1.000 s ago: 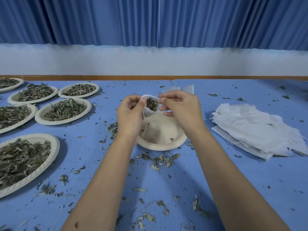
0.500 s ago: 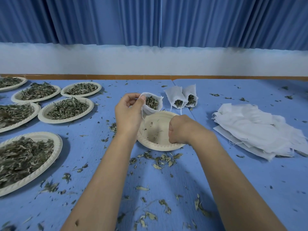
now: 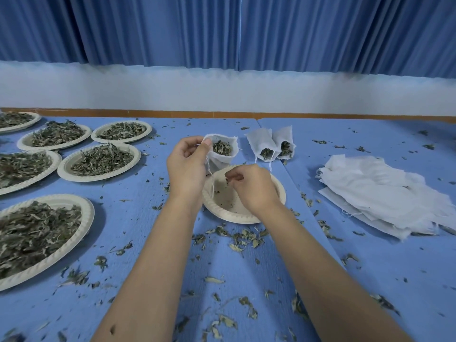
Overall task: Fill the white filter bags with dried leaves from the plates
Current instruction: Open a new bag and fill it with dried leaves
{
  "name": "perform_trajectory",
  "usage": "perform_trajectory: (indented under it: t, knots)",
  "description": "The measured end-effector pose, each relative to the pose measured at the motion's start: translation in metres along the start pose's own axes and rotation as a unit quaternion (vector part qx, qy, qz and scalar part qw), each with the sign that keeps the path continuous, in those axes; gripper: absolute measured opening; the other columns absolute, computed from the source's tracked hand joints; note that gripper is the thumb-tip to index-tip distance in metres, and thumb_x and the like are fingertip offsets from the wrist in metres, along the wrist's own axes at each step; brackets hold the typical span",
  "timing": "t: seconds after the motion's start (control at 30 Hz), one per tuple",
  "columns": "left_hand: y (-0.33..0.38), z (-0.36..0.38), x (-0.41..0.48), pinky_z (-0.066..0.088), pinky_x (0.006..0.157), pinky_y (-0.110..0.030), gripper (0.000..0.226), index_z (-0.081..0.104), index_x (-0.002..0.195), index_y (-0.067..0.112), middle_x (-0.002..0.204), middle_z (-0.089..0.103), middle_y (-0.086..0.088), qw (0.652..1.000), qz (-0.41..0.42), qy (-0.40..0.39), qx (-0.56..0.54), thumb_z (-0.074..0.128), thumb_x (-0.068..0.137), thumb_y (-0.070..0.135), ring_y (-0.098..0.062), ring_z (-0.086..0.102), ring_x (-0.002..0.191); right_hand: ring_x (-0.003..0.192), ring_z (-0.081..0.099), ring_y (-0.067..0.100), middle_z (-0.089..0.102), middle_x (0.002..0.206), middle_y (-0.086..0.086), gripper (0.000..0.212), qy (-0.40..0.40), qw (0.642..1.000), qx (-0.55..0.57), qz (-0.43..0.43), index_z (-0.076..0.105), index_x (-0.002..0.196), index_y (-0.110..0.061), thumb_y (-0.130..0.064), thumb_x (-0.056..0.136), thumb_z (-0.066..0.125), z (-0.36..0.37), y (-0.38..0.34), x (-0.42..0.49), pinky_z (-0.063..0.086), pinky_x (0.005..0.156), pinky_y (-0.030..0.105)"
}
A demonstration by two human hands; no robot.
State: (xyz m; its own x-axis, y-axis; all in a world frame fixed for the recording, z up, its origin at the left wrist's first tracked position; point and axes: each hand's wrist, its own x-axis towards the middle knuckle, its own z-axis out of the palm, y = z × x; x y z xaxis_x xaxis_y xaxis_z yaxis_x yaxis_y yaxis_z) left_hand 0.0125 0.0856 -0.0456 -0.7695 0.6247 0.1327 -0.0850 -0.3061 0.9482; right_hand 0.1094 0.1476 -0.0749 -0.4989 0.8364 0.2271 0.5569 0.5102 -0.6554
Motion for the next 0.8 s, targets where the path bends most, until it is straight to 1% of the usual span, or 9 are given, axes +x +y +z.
perform_trajectory:
  t: [0.07, 0.13, 0.2, 0.27, 0.33, 0.4, 0.5, 0.63, 0.8]
  knots:
    - [0.000, 0.000, 0.001, 0.042, 0.046, -0.011, 0.013, 0.060, 0.076, 0.024, 0.068, 0.056, 0.012, 1.000, -0.002, 0.000, -0.005, 0.065, 0.087, 0.018, 0.008, 0.049, 0.046, 0.104, 0.061, 0.029, 0.069, 0.106, 0.015, 0.028, -0.023, 0.999, -0.046, -0.007, 0.069, 0.101, 0.000, 0.005, 0.087, 0.046, 0.000, 0.000, 0.004, 0.049, 0.090, 0.037]
    - [0.000, -0.001, 0.000, 0.044, 0.050, -0.013, 0.013, 0.060, 0.076, 0.025, 0.069, 0.057, 0.012, 1.000, -0.003, -0.002, -0.004, 0.065, 0.087, 0.018, 0.005, 0.051, 0.051, 0.097, 0.059, 0.032, 0.067, 0.097, 0.015, 0.027, -0.051, 0.994, -0.096, -0.010, 0.069, 0.093, -0.003, 0.005, 0.086, 0.044, 0.002, 0.000, 0.006, 0.050, 0.081, 0.037]
    - [0.000, 0.000, -0.001, 0.045, 0.055, -0.014, 0.014, 0.060, 0.076, 0.025, 0.070, 0.058, 0.012, 1.000, 0.000, -0.004, -0.003, 0.065, 0.087, 0.018, 0.004, 0.054, 0.055, 0.104, 0.059, 0.030, 0.067, 0.107, 0.012, 0.034, -0.071, 0.991, -0.108, -0.020, 0.069, 0.105, -0.006, 0.004, 0.087, 0.042, 0.004, 0.000, 0.006, 0.050, 0.087, 0.039]
    - [-0.001, 0.000, -0.001, 0.048, 0.061, -0.019, 0.014, 0.060, 0.077, 0.024, 0.072, 0.058, 0.010, 1.000, -0.001, -0.004, -0.003, 0.065, 0.087, 0.018, 0.001, 0.055, 0.060, 0.113, 0.058, 0.024, 0.066, 0.119, 0.010, 0.041, -0.086, 0.994, -0.070, -0.022, 0.065, 0.117, -0.008, 0.007, 0.086, 0.043, 0.004, -0.003, 0.004, 0.047, 0.096, 0.038]
    - [-0.001, 0.000, -0.001, 0.049, 0.068, -0.027, 0.012, 0.060, 0.078, 0.023, 0.074, 0.058, 0.008, 1.000, -0.005, -0.006, -0.005, 0.065, 0.087, 0.017, -0.004, 0.055, 0.065, 0.113, 0.058, 0.021, 0.066, 0.119, 0.009, 0.041, -0.109, 0.993, -0.039, -0.034, 0.065, 0.117, -0.008, 0.007, 0.085, 0.045, 0.002, -0.005, 0.001, 0.046, 0.097, 0.034]
    - [-0.001, 0.000, -0.001, 0.049, 0.065, -0.024, 0.012, 0.060, 0.078, 0.023, 0.073, 0.058, 0.009, 1.000, -0.008, -0.007, -0.005, 0.065, 0.087, 0.017, -0.002, 0.055, 0.062, 0.102, 0.061, 0.021, 0.070, 0.107, 0.008, 0.033, -0.135, 0.988, -0.035, -0.063, 0.070, 0.106, -0.009, 0.002, 0.083, 0.050, 0.000, -0.005, -0.002, 0.050, 0.088, 0.032]
    - [-0.001, -0.001, -0.001, 0.044, 0.051, -0.013, 0.013, 0.060, 0.077, 0.024, 0.069, 0.057, 0.010, 1.000, -0.009, -0.003, -0.005, 0.065, 0.087, 0.017, 0.006, 0.050, 0.048, 0.089, 0.062, 0.024, 0.071, 0.094, 0.008, 0.025, -0.151, 0.979, -0.086, -0.108, 0.074, 0.096, -0.013, -0.003, 0.085, 0.054, -0.002, -0.007, -0.004, 0.051, 0.077, 0.034]
    - [0.000, 0.000, -0.002, 0.042, 0.046, -0.012, 0.014, 0.060, 0.076, 0.023, 0.068, 0.057, 0.010, 1.000, -0.009, 0.003, -0.006, 0.065, 0.087, 0.015, 0.007, 0.049, 0.044, 0.088, 0.061, 0.027, 0.071, 0.092, 0.009, 0.031, -0.178, 0.961, -0.153, -0.143, 0.074, 0.092, -0.015, 0.001, 0.081, 0.050, -0.004, -0.010, -0.006, 0.052, 0.077, 0.040]
    - [0.000, -0.002, -0.003, 0.043, 0.045, -0.014, 0.015, 0.059, 0.075, 0.024, 0.067, 0.056, 0.012, 1.000, -0.017, 0.004, 0.001, 0.065, 0.087, 0.017, 0.004, 0.048, 0.044, 0.103, 0.060, 0.022, 0.071, 0.104, 0.003, 0.033, -0.242, 0.949, -0.163, -0.121, 0.074, 0.101, -0.017, -0.002, 0.081, 0.052, -0.023, -0.005, -0.007, 0.052, 0.088, 0.040]
